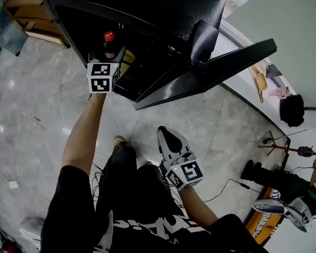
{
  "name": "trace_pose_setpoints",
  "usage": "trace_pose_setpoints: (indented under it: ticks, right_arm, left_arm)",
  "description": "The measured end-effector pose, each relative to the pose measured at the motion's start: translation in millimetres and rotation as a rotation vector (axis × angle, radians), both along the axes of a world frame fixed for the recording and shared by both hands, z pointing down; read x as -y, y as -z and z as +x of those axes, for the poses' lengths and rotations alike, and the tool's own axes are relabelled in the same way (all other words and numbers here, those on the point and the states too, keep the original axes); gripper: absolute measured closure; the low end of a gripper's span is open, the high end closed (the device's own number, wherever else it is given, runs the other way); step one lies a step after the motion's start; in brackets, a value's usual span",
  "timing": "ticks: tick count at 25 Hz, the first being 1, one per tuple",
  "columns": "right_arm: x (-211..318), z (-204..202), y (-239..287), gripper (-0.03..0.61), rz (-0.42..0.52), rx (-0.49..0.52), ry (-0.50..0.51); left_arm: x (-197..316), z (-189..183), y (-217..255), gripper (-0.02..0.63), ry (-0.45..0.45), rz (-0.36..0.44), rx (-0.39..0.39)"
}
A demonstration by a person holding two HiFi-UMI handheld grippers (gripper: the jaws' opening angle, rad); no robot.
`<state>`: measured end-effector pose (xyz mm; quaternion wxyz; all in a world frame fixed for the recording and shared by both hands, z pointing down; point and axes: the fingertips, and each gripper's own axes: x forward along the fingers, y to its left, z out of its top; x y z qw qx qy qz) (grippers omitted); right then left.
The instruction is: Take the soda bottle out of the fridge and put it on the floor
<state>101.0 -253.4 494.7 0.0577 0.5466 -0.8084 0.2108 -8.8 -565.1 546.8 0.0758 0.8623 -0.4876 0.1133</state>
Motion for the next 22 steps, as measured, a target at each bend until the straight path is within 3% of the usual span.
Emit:
trace_pose_setpoints:
  ticks: [11, 22]
  right_arm:
    - [5, -44, -33, 0.554, 0.03, 0.046, 0.159]
    - [14, -75, -112, 0.554, 0.071, 0.033, 0.303]
  left_arm:
    - [-96, -75, 13, 0.299, 0.04, -0.037, 0.009]
    - [-153, -127, -49, 0.299, 0.082, -0.035, 0.014]
